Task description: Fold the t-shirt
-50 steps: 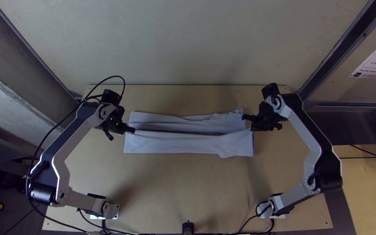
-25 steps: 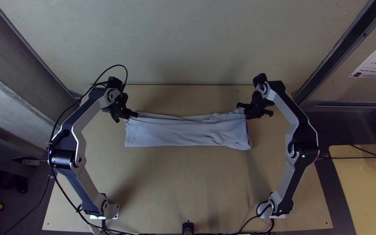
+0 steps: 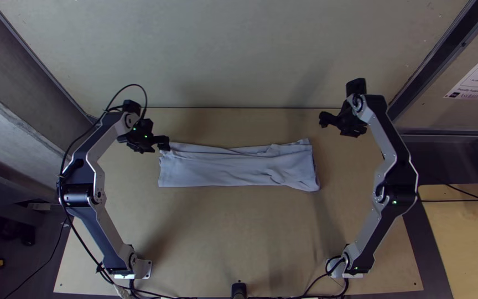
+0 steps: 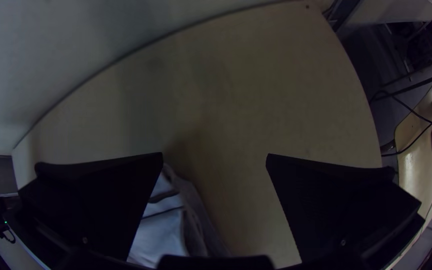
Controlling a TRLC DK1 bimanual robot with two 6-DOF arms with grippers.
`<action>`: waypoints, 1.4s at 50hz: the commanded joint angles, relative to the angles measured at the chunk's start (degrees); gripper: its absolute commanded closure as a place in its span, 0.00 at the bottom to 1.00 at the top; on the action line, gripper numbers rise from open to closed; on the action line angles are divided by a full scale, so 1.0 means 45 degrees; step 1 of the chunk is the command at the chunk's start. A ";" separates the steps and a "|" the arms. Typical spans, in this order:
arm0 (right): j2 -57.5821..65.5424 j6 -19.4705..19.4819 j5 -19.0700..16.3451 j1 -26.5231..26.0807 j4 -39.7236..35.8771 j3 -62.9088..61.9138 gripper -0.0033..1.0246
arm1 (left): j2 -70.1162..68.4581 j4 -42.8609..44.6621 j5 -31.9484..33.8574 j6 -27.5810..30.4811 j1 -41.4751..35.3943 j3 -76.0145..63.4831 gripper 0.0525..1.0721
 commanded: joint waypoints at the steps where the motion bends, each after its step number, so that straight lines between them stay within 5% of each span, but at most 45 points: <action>1: -0.1274 0.0245 -0.0233 -0.0138 -0.0082 0.0018 0.03 | -0.0477 -0.0139 0.1035 -0.0223 0.0544 -0.0507 0.04; 19: -0.2934 0.0011 -0.0389 -0.0372 -0.0687 0.0545 0.04 | -0.0243 0.1189 0.3984 -0.0184 0.1443 -0.2421 0.04; 30: -0.3110 0.0031 -0.0389 -0.0236 -0.1019 0.0545 0.04 | -0.0165 0.1951 0.4492 -0.0673 0.0974 -0.3359 0.04; 50: -0.3520 0.0382 -0.0389 0.0409 -0.1039 0.0018 0.04 | -0.0419 0.2810 0.4356 -0.2469 -0.1624 -0.3847 0.04; 63: -0.4106 0.0421 -0.0389 0.0487 -0.1039 -0.1056 0.04 | -0.0028 0.3162 0.2774 -0.3622 -0.3382 -0.3280 0.04; 66: -0.4301 0.0421 -0.0389 0.0487 -0.1039 -0.1467 0.04 | 0.0167 0.3122 0.1934 -0.3798 -0.3714 -0.3046 0.12; 70: -0.4555 0.0519 -0.0389 0.0487 -0.1039 -0.2033 0.04 | 0.0206 0.3103 0.0820 -0.4110 -0.3968 -0.2831 0.50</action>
